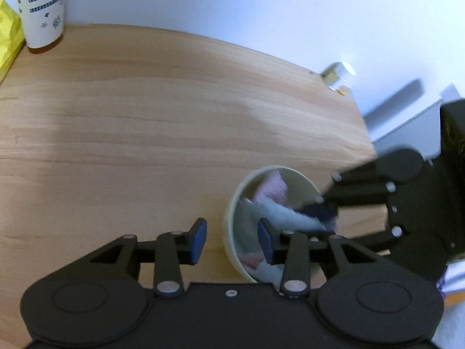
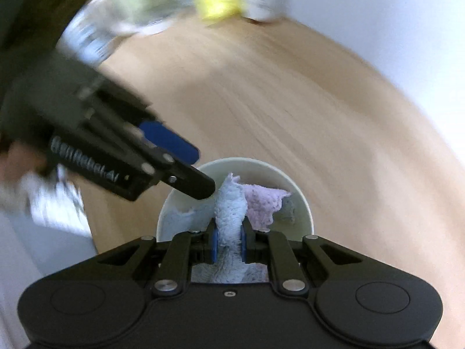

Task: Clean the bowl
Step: 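Rub the cloth around the bowl wall with the right tool while the left tool holds the rim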

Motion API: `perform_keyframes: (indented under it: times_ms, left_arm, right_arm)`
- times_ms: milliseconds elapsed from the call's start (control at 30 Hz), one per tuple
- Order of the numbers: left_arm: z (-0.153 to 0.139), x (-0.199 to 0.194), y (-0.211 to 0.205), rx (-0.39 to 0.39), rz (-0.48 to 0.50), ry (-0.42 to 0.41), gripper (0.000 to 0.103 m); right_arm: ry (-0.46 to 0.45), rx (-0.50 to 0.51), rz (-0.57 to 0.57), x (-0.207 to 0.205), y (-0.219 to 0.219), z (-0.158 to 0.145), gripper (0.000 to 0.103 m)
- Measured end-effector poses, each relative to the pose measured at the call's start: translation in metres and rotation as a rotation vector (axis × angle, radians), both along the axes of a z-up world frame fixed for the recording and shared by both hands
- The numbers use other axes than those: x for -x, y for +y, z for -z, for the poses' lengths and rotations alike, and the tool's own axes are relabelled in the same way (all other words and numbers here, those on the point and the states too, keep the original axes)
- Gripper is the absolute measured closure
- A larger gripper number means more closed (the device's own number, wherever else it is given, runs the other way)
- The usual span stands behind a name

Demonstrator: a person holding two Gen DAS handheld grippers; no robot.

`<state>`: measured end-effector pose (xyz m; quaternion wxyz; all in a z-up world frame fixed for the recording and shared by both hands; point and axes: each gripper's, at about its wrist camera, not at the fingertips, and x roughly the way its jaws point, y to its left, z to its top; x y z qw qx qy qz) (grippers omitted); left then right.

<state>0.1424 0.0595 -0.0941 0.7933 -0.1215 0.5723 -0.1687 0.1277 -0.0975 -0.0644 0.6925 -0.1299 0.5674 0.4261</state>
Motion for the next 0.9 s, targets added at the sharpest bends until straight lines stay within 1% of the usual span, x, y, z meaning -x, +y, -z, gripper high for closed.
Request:
perform_keyframes:
  times_ms: [33,67,100,133,167,200,233,300,433,500,600,700,767,800,900]
  left_arm:
    - [0.001,-0.002,-0.004,-0.014,0.007,-0.004,0.064]
    - [0.003,-0.004,-0.008,-0.032,0.017,-0.001,0.065]
    - [0.005,-0.005,-0.012,-0.051,0.028,0.002,0.065]
    - [0.006,-0.007,-0.015,-0.07,0.039,0.005,0.065]
    - [0.007,-0.008,-0.018,-0.085,0.049,0.005,0.065]
    - [0.009,-0.009,-0.021,-0.1,0.058,0.003,0.068]
    - [0.011,-0.01,-0.024,-0.127,0.067,0.002,0.075]
    - [0.014,-0.012,-0.025,-0.138,0.074,0.012,0.081]
    - [0.018,-0.018,-0.03,-0.137,0.11,0.032,0.081]
    - [0.019,-0.018,-0.034,-0.154,0.143,0.024,0.081]
    - [0.02,-0.016,-0.035,-0.164,0.163,0.018,0.084]
    - [0.023,-0.014,-0.035,-0.16,0.171,0.023,0.084]
    - [0.023,-0.011,-0.036,-0.17,0.191,0.015,0.084]
    - [0.023,-0.01,-0.038,-0.174,0.202,0.014,0.084]
    - [0.024,-0.011,-0.043,-0.186,0.203,0.012,0.084]
  right_arm:
    - [0.056,-0.006,0.051,-0.005,-0.002,0.005,0.084]
    - [0.091,-0.01,0.085,-0.009,-0.003,0.008,0.084]
    - [0.095,-0.005,0.092,-0.01,-0.003,0.011,0.084]
    - [0.094,0.008,0.096,-0.01,-0.002,0.014,0.086]
    - [0.08,0.024,0.082,-0.008,0.0,0.015,0.086]
    - [0.062,0.045,0.058,-0.005,0.004,0.015,0.086]
    - [0.043,0.066,0.034,-0.002,0.008,0.016,0.086]
    - [-0.004,0.131,-0.024,0.007,0.02,0.019,0.086]
    - [-0.072,0.202,-0.118,0.02,0.033,0.02,0.086]
    - [-0.099,0.23,-0.154,0.025,0.038,0.02,0.086]
    - [-0.123,0.266,-0.2,0.029,0.044,0.021,0.087]
    - [-0.164,0.322,-0.273,0.034,0.05,0.021,0.087]
    - [-0.205,0.381,-0.311,0.036,0.051,0.02,0.087]
    - [-0.223,0.405,-0.324,0.036,0.051,0.02,0.087]
    - [-0.256,0.433,-0.334,0.037,0.049,0.015,0.087]
